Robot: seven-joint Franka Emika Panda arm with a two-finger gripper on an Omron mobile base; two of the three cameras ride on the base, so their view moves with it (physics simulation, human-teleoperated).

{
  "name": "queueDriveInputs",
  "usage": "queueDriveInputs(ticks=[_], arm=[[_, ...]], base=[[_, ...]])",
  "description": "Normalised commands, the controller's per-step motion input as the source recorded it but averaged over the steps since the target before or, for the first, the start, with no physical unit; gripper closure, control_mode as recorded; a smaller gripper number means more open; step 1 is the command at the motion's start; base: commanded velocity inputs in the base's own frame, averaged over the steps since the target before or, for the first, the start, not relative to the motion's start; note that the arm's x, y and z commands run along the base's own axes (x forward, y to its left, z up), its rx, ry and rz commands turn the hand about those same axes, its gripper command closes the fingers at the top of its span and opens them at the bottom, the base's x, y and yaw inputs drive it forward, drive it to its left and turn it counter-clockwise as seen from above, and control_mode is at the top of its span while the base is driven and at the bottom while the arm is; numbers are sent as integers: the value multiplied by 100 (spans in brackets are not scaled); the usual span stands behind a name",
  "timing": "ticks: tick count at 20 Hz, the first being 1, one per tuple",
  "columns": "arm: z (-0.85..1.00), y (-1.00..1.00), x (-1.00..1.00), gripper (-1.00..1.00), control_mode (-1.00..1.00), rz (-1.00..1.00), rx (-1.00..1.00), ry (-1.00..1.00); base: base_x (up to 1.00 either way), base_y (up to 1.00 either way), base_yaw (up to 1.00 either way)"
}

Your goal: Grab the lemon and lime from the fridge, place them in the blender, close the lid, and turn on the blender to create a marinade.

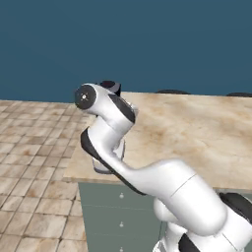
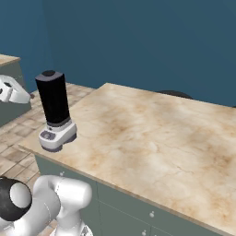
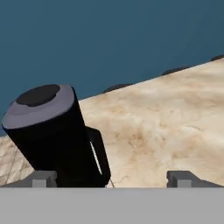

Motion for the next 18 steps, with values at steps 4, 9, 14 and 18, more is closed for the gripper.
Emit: queueDriveInputs(ticks=[4,9,14,18], arm=[[-64,2,-100,-100,-100,-35,0,-18],[-62,-2,-66,-100,-100,-30,0,-7],[-37,-5,-2,-100,-100,-6,0,1],[-48,0,4,-100,-100,-6,0,2]], base=[[0,0,0],[0,0,0],[0,0,0],[0,0,0]])
